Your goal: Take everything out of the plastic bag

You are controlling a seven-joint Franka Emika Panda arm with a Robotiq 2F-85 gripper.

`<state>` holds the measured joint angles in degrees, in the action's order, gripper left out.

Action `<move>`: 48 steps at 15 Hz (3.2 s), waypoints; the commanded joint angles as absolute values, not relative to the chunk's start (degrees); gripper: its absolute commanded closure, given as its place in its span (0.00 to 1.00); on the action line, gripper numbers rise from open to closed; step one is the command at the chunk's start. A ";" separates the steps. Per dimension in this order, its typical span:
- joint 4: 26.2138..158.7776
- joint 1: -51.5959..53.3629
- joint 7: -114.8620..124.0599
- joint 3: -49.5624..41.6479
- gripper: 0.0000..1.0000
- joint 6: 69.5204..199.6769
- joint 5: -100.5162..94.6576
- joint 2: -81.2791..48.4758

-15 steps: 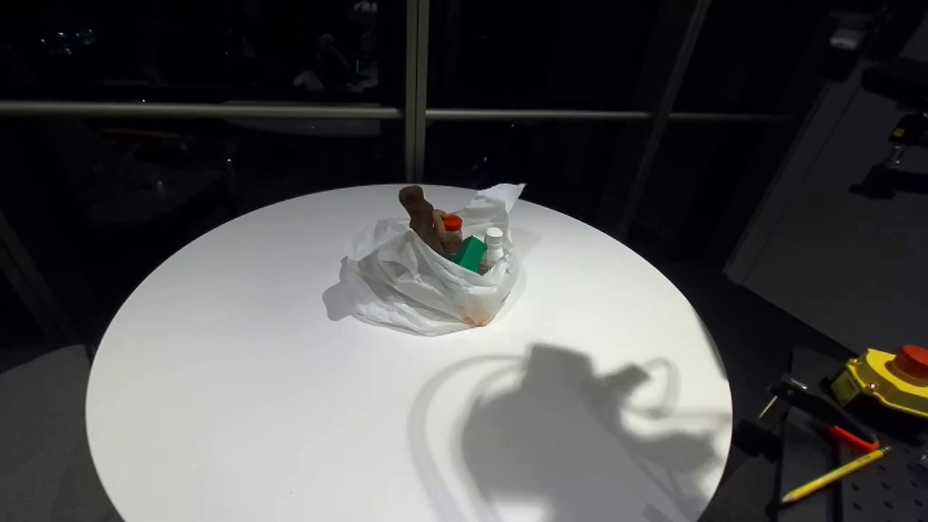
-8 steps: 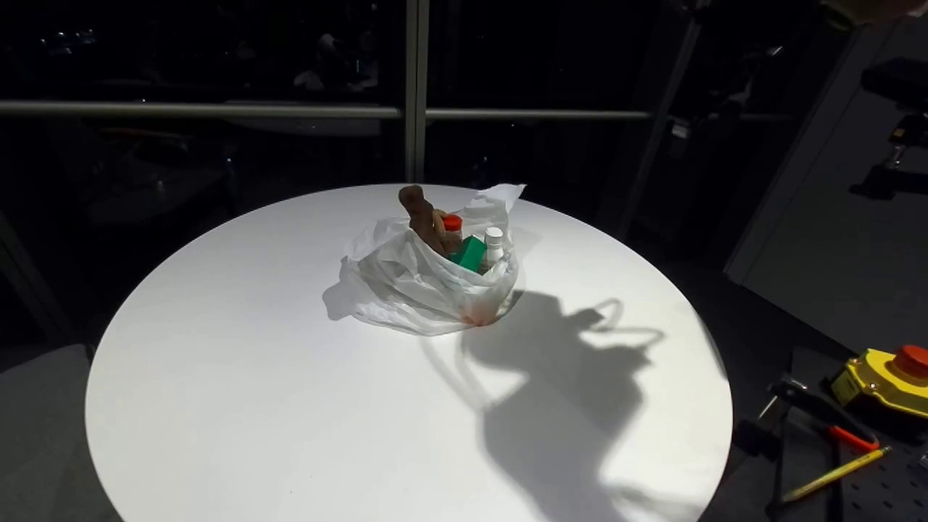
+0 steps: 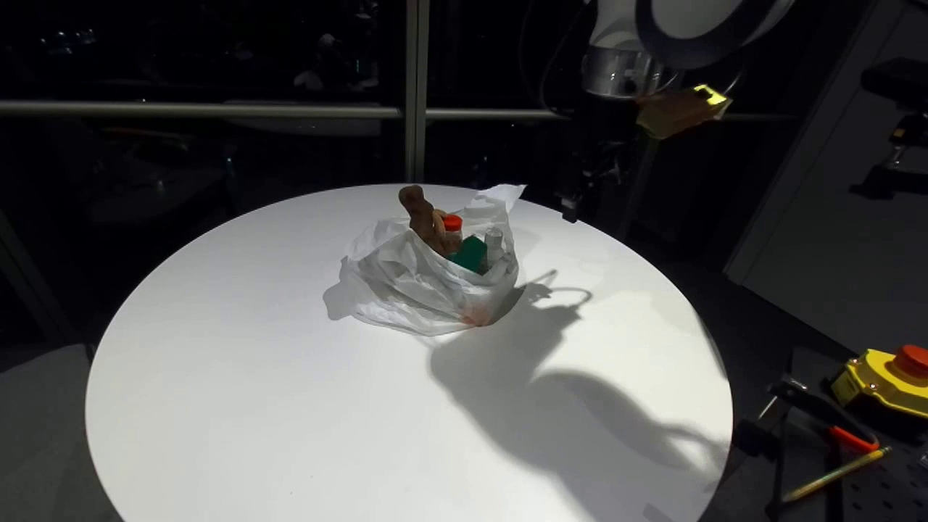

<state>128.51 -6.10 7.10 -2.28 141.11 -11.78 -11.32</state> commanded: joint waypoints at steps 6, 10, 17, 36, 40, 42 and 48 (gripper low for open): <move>114.26 -3.97 1.58 -2.10 0.00 140.80 -5.32 -25.68; 110.53 -3.39 1.27 -1.53 0.00 139.56 -4.73 -27.65; 110.47 -3.41 1.17 -1.55 0.00 139.36 -4.74 -27.66; 100.48 -0.26 0.85 -2.44 0.00 144.58 -6.95 -37.36; 98.49 0.49 1.64 -3.71 0.00 144.57 -7.84 -39.05; 98.82 0.32 1.45 -3.77 0.00 144.95 -7.54 -38.48; 99.17 -0.26 5.52 -4.27 0.00 142.98 -4.59 -36.84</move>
